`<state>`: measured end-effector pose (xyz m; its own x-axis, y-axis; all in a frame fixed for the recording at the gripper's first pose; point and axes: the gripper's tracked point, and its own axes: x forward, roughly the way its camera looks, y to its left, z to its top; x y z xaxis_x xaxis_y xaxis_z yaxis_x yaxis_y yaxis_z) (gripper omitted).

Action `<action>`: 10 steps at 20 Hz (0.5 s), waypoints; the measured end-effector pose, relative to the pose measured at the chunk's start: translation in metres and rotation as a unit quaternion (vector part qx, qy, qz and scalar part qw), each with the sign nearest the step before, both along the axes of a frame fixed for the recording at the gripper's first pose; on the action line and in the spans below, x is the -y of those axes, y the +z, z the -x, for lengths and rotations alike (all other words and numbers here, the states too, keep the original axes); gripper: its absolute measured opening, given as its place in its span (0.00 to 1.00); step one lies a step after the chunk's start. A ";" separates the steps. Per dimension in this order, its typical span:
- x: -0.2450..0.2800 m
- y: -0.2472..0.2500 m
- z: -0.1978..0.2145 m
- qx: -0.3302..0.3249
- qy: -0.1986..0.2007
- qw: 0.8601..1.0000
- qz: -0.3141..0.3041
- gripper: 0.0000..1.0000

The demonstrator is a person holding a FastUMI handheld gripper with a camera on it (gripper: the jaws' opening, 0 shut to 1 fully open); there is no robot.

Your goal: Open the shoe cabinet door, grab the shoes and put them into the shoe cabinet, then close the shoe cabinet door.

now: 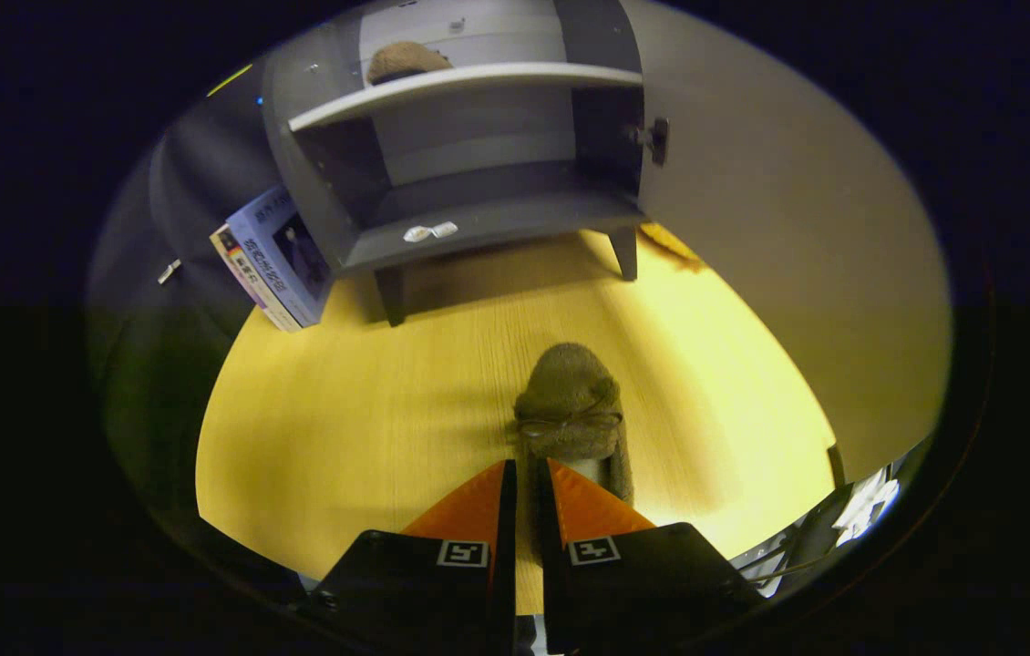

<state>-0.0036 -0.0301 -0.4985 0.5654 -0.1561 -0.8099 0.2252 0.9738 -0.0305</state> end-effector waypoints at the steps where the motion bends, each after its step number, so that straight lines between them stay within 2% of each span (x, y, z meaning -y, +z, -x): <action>1: 0.001 -0.008 -0.001 -0.005 -0.003 1.000 0.002 0.17; 6: 0.007 -0.042 -0.004 -0.032 0.003 0.999 0.015 0.17; 8: 0.007 -0.056 -0.005 -0.044 0.002 0.999 0.010 0.22; 10: 0.007 -0.065 -0.008 -0.051 0.005 0.999 0.010 0.22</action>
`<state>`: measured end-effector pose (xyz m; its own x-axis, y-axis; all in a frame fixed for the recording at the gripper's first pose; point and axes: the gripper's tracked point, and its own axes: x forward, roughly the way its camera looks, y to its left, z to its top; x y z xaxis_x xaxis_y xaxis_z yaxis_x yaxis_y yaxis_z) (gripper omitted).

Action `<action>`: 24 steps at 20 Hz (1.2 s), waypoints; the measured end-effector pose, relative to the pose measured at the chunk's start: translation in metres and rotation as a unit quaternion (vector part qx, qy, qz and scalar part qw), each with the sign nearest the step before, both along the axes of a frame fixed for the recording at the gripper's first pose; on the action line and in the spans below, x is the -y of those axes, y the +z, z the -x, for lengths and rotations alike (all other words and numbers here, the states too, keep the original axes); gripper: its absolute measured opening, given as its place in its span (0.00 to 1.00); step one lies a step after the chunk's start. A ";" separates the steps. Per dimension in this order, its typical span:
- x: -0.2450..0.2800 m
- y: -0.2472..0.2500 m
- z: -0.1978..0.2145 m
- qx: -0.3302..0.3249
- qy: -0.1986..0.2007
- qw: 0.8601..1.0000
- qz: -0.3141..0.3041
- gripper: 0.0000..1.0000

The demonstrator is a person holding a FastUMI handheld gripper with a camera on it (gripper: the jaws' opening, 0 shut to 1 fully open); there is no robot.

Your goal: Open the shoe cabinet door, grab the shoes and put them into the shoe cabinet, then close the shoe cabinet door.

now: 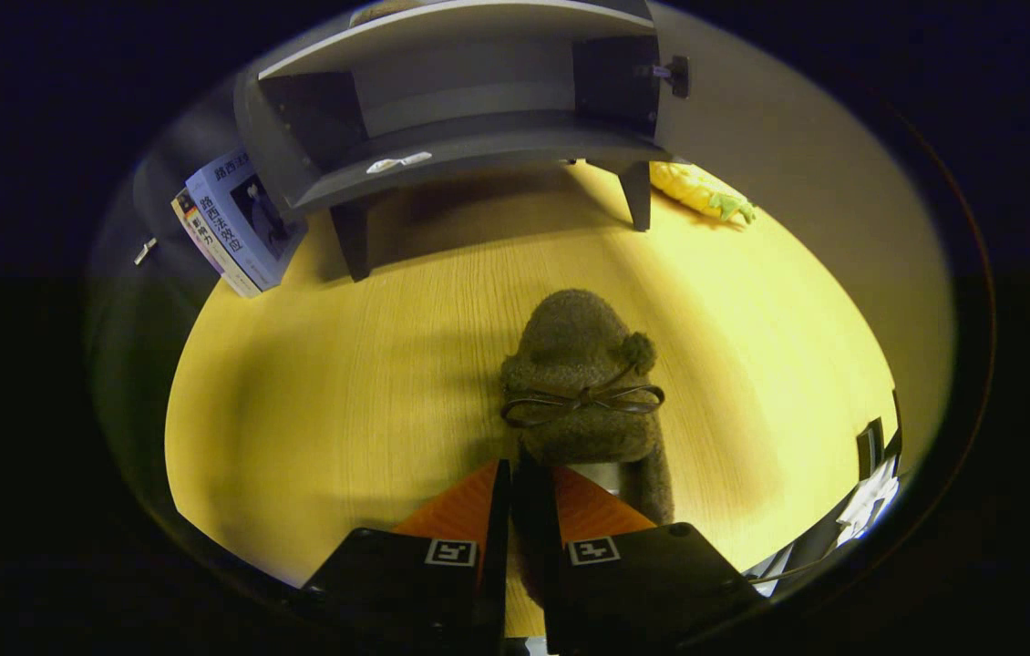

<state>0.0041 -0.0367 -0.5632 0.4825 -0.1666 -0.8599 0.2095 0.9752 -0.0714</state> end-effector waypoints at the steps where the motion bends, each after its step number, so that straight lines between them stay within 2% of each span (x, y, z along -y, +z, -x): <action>1: 0.002 0.000 -0.004 0.007 0.003 1.000 0.004 0.22; 11: 0.020 -0.014 -0.061 0.079 0.023 0.996 0.025 0.21; 14: 0.024 -0.015 -0.066 0.082 0.023 0.996 0.031 0.06; 18: 0.022 -0.010 -0.062 0.068 0.025 0.997 0.036 0.05; 20: 0.015 0.011 -0.067 0.085 0.023 0.996 0.033 0.05; 24: -0.006 0.086 -0.084 0.142 0.041 0.988 0.035 0.05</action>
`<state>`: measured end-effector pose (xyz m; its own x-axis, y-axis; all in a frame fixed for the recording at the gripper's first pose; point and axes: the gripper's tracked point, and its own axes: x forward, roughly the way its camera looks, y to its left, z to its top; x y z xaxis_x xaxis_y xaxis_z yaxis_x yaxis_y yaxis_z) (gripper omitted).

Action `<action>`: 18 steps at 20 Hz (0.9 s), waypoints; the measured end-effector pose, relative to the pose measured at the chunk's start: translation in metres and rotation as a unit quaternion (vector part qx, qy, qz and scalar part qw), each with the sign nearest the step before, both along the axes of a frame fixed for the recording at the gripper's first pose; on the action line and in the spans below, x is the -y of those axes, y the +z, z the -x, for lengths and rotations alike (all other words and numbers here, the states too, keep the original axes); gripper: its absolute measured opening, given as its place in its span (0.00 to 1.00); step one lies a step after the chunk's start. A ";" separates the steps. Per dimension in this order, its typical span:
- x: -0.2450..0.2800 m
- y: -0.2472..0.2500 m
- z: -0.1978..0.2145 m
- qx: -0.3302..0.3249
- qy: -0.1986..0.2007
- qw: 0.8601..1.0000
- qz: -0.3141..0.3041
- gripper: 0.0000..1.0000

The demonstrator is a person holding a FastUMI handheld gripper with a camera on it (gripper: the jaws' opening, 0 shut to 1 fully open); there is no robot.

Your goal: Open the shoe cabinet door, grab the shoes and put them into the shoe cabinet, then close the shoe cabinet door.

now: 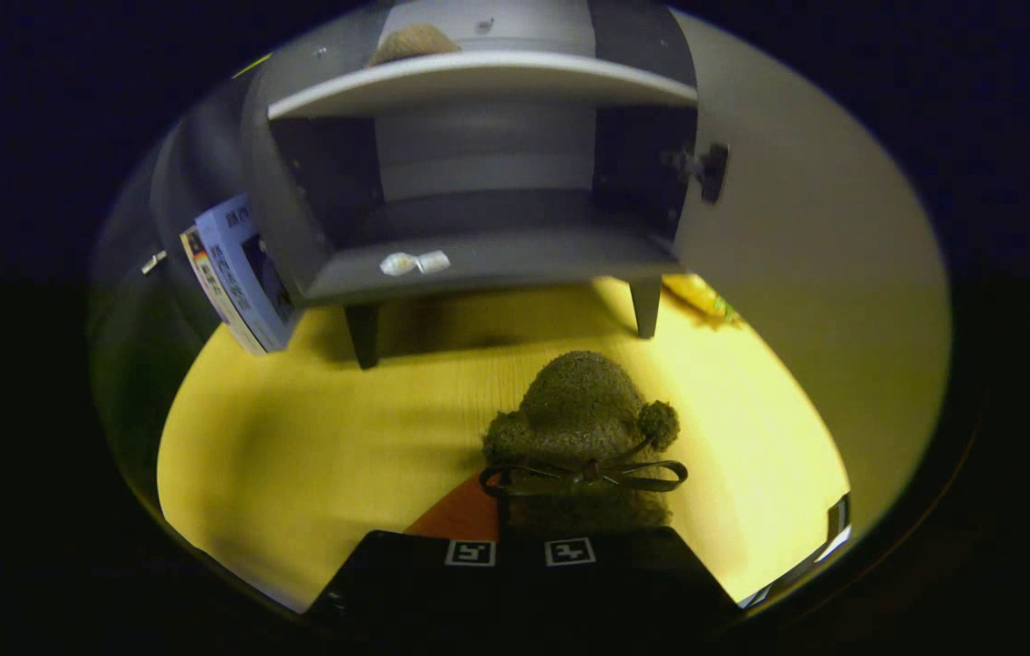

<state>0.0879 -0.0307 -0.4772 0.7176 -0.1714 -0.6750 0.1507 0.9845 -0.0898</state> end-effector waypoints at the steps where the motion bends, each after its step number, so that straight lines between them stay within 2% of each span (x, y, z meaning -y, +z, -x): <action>1: -0.004 0.023 -0.004 0.017 0.000 1.000 0.000 0.05; 8: -0.036 0.158 -0.014 0.098 0.013 0.995 0.005 0.05; 12: -0.049 0.213 -0.018 0.125 0.016 0.992 0.003 0.05; 18: -0.049 0.274 -0.052 0.162 0.021 0.987 -0.007 0.05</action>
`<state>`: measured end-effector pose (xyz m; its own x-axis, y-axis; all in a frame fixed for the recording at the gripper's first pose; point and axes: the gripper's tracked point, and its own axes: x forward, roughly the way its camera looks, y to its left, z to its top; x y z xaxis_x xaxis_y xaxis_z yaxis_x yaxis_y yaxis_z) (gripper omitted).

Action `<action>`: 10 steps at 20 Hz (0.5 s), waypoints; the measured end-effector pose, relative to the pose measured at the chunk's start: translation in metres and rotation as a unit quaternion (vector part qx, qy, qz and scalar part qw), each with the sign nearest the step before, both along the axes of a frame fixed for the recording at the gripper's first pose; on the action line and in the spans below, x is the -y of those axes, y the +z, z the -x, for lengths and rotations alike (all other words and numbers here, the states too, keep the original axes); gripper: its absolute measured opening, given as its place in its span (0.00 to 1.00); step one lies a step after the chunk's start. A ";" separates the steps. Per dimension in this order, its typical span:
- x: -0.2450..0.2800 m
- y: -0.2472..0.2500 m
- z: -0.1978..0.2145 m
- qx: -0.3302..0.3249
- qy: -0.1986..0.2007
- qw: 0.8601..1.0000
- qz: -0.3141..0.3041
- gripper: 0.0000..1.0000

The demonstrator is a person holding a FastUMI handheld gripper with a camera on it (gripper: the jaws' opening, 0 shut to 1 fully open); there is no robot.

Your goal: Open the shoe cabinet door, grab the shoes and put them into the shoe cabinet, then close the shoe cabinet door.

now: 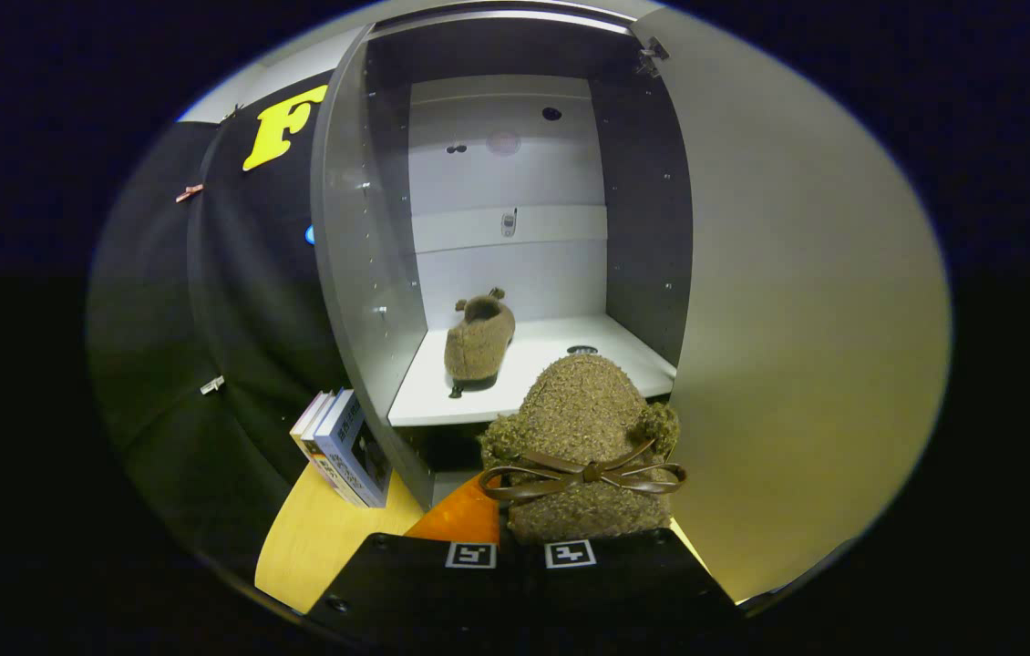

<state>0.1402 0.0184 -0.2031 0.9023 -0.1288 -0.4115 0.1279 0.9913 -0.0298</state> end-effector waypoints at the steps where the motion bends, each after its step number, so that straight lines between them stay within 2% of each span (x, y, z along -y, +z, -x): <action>1: 0.004 0.006 -0.008 0.000 0.000 1.000 0.002 0.05; 6: 0.018 0.042 -0.064 0.008 0.028 1.000 0.001 0.05; 10: 0.029 0.051 -0.125 -0.006 0.037 0.999 0.023 0.05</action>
<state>0.2651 -0.0109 -0.1518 0.9048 -0.0810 -0.4182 0.0539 0.9956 -0.0762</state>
